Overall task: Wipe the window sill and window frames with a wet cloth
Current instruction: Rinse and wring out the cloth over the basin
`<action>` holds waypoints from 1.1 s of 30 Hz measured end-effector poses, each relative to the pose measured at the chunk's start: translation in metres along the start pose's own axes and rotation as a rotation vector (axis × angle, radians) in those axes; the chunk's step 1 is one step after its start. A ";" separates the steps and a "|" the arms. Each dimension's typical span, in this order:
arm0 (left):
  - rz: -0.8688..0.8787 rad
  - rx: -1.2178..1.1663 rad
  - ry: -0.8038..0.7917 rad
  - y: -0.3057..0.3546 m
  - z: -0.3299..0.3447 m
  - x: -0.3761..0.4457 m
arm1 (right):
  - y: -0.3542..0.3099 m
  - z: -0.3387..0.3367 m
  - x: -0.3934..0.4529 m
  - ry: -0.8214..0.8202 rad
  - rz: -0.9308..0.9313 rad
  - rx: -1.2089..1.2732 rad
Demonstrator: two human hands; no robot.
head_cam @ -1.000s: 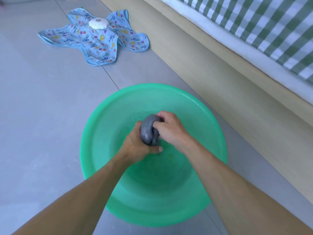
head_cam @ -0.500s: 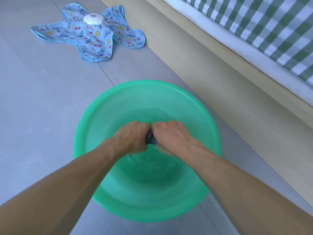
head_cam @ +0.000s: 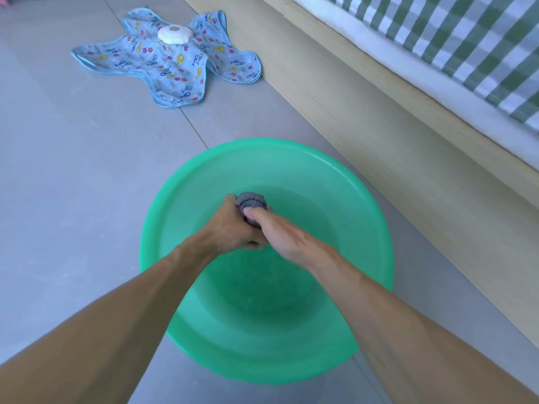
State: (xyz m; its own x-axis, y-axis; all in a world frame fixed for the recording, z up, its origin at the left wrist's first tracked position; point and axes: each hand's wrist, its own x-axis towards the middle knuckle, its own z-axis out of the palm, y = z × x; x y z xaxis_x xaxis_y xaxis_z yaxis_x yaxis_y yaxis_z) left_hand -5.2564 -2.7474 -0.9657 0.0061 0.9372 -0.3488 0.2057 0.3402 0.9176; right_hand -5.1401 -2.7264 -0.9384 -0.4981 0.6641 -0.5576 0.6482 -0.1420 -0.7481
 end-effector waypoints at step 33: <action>-0.321 0.363 -0.360 0.027 -0.003 0.004 | 0.029 -0.004 -0.003 0.568 -0.529 -1.043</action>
State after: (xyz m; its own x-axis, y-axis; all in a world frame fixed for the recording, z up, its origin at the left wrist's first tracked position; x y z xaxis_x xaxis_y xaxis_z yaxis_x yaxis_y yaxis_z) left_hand -5.2535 -2.7342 -0.9421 0.2059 0.6855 -0.6983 0.5727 0.4942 0.6540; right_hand -5.1172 -2.7300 -0.9571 -0.6839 0.7163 0.1383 0.7168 0.6950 -0.0551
